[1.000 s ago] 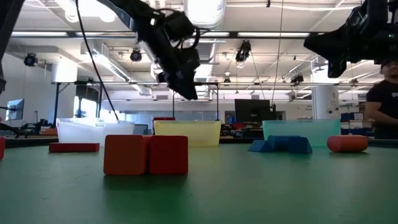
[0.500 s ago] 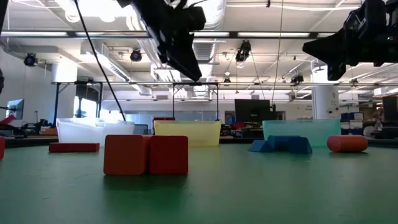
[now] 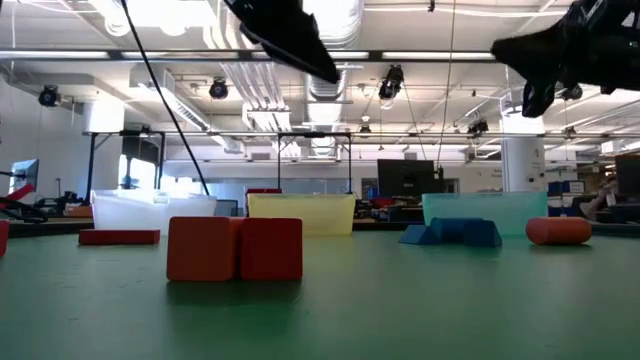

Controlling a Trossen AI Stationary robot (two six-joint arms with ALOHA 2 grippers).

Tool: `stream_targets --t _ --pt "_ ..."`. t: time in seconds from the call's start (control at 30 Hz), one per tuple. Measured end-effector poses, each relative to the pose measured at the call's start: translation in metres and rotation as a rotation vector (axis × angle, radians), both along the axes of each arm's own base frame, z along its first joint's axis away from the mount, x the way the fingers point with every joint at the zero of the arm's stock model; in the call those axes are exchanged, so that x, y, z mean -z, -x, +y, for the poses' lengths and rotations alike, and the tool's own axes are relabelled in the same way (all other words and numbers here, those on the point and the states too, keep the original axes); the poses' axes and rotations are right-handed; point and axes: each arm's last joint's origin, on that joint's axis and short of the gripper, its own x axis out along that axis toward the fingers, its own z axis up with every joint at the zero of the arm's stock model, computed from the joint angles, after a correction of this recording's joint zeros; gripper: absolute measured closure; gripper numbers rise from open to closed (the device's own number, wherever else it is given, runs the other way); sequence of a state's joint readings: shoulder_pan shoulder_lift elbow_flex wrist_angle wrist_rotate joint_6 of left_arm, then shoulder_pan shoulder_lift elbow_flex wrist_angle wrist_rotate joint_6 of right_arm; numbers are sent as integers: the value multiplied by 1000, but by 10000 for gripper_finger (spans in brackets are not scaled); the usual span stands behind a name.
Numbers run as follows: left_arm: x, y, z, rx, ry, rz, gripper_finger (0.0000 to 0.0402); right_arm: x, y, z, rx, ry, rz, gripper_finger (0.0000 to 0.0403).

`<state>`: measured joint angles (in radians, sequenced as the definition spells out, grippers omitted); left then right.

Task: Sort & place blocks by color
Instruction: Put the blue block into the blue bin

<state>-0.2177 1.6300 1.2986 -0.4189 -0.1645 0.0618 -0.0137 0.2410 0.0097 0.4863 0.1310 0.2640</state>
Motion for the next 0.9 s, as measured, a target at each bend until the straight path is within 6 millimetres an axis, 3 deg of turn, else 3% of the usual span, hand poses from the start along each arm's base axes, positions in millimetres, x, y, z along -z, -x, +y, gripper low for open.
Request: stream_targets --t 0.2,0.4,0.47,0.9 --pt "-4 6 1 64 -53 -106 237 -13 -4 1 9 52 -132 374" --pt "-5 26 8 82 -80 -229 237 -8 -19 1 8 53 -109 374" --pt "-8 34 12 62 -91 -270 237 -4 -28 1 7 53 -43 374" --pt "-23 93 33 -145 -147 -507 237 -36 -97 0 0 41 148 374"
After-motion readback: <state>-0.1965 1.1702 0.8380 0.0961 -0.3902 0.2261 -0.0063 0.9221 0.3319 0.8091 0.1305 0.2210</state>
